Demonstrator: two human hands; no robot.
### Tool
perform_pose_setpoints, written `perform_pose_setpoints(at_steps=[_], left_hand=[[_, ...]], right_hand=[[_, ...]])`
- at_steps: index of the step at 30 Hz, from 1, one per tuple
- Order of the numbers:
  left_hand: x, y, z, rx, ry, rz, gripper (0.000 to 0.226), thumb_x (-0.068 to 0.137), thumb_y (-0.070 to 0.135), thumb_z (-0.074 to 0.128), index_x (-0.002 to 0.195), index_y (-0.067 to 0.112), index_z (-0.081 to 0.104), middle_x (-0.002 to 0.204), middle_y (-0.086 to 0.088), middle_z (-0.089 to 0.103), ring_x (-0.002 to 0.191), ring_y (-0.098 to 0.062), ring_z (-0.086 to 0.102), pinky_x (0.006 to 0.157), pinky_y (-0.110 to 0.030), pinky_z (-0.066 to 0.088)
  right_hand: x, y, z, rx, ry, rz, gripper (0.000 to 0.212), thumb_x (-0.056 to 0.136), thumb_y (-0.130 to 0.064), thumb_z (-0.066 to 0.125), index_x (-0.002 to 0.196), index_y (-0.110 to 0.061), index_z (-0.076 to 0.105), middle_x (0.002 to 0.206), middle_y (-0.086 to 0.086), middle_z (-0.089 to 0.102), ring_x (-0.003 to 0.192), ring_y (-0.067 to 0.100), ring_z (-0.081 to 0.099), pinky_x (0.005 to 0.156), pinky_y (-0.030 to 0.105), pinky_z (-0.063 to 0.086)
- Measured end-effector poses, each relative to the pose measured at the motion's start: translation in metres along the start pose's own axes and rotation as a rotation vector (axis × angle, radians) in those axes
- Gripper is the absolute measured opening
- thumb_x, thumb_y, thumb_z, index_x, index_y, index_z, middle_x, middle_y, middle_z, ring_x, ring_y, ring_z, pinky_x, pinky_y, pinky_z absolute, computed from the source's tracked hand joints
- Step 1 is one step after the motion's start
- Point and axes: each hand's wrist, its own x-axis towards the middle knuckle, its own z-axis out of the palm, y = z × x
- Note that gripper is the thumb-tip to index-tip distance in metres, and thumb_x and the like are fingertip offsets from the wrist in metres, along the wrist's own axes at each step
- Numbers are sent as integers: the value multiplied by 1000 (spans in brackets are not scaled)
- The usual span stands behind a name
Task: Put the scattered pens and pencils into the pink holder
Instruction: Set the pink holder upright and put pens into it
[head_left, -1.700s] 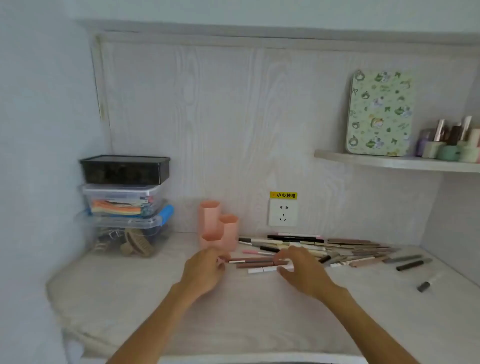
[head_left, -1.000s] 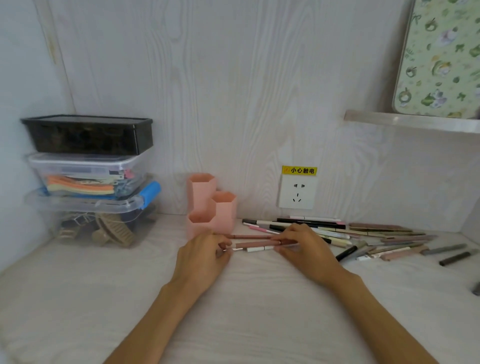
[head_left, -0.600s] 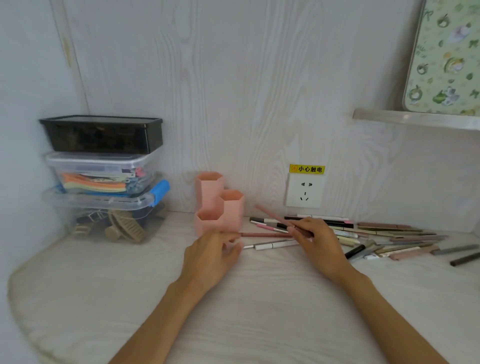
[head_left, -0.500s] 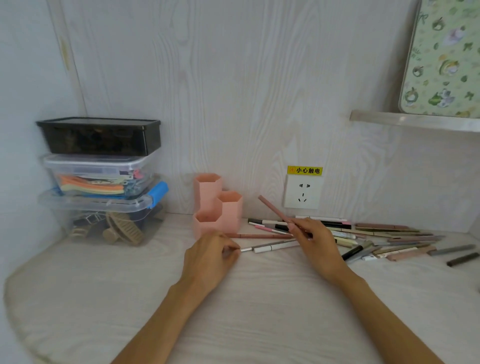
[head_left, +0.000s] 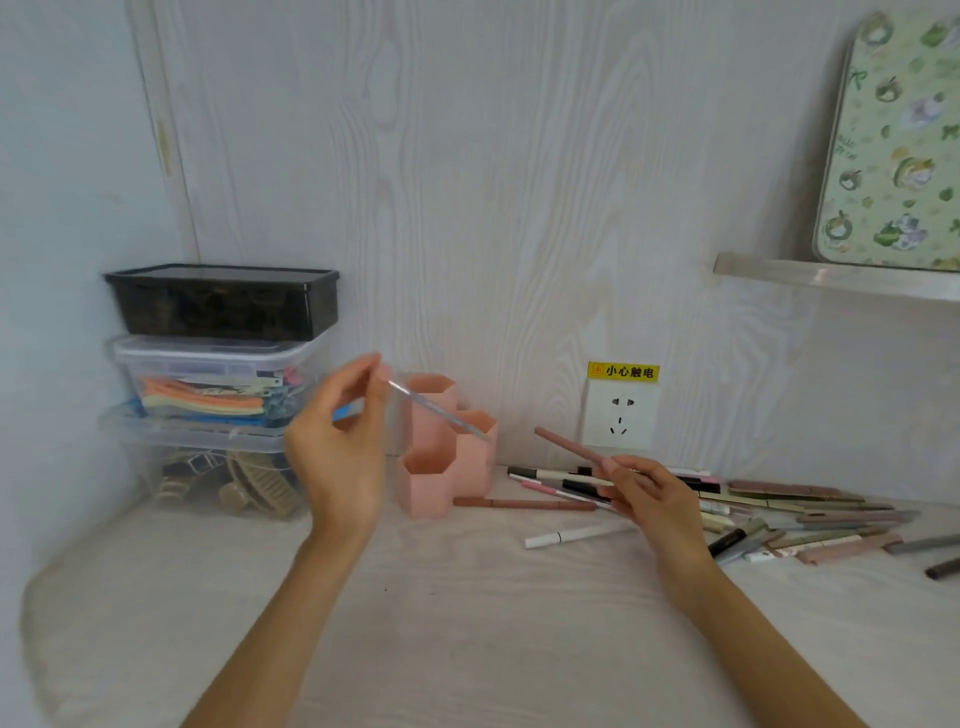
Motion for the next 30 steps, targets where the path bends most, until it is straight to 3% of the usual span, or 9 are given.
perform_pose_setpoints(at_steps=[5, 9, 13, 16, 19, 21, 23, 26, 30], left_hand=[[41, 1, 7, 114, 81, 184, 27, 88, 34, 62, 109, 16, 66, 97, 2, 69, 87, -2, 64, 65, -8, 47], [45, -12, 19, 356, -77, 221, 24, 89, 31, 61, 106, 15, 65, 98, -1, 71, 81, -6, 63, 64, -16, 51], [25, -38, 24, 632, -232, 67, 28, 91, 36, 55, 111, 20, 67, 104, 0, 72, 85, -20, 69, 69, -37, 56], [7, -51, 24, 634, -363, -33, 49, 94, 40, 46, 140, 24, 40, 135, -3, 55, 116, -25, 56, 85, -40, 50], [-14, -61, 22, 560, -440, -255, 77, 90, 49, 46, 150, 23, 5, 156, -3, 23, 138, -24, 31, 103, -47, 36], [-28, -71, 18, 576, -436, -477, 81, 87, 55, 50, 148, 18, 12, 153, -4, 29, 135, -24, 36, 104, -46, 34], [-36, -78, 14, 575, -450, -595, 64, 88, 52, 50, 140, 18, 35, 139, -5, 49, 123, -25, 49, 97, -40, 39], [-40, -78, 13, 551, -503, -591, 48, 89, 51, 48, 128, 24, 52, 127, -1, 59, 112, -23, 55, 87, -34, 40], [-53, -67, 22, 538, -609, -578, 57, 85, 58, 49, 130, 24, 48, 128, 0, 58, 109, -18, 55, 83, -28, 37]], right_hand=[[-1, 2, 4, -3, -7, 10, 14, 80, -20, 69, 94, -15, 68, 84, -2, 75, 70, 5, 71, 61, 11, 52], [-2, 3, 6, -15, -19, 14, 11, 79, -21, 70, 90, -18, 69, 82, -4, 76, 70, 7, 71, 70, 20, 50], [-1, 3, 7, -33, -16, 13, 11, 79, -20, 70, 90, -18, 69, 77, -7, 76, 67, 7, 71, 69, 21, 50], [-2, 4, 6, -35, -16, 11, 11, 80, -19, 70, 90, -17, 69, 79, -6, 76, 67, 7, 71, 64, 17, 52], [-1, 4, 6, -29, -21, 2, 11, 81, -18, 69, 91, -16, 69, 78, -4, 76, 67, 7, 70, 59, 12, 53], [-1, 3, 7, -27, -20, 13, 12, 81, -19, 69, 92, -15, 69, 79, -4, 76, 68, 7, 70, 64, 15, 53], [0, 2, 7, -20, -19, 18, 11, 81, -19, 69, 92, -15, 69, 78, -6, 76, 67, 6, 70, 63, 14, 54], [1, 1, 7, 27, 11, 23, 9, 81, -17, 69, 89, -13, 70, 74, -5, 75, 64, 5, 70, 59, 11, 54], [0, -5, 4, 58, 54, 42, 6, 82, -21, 68, 87, -19, 71, 78, -5, 74, 70, 4, 68, 64, 14, 52]])
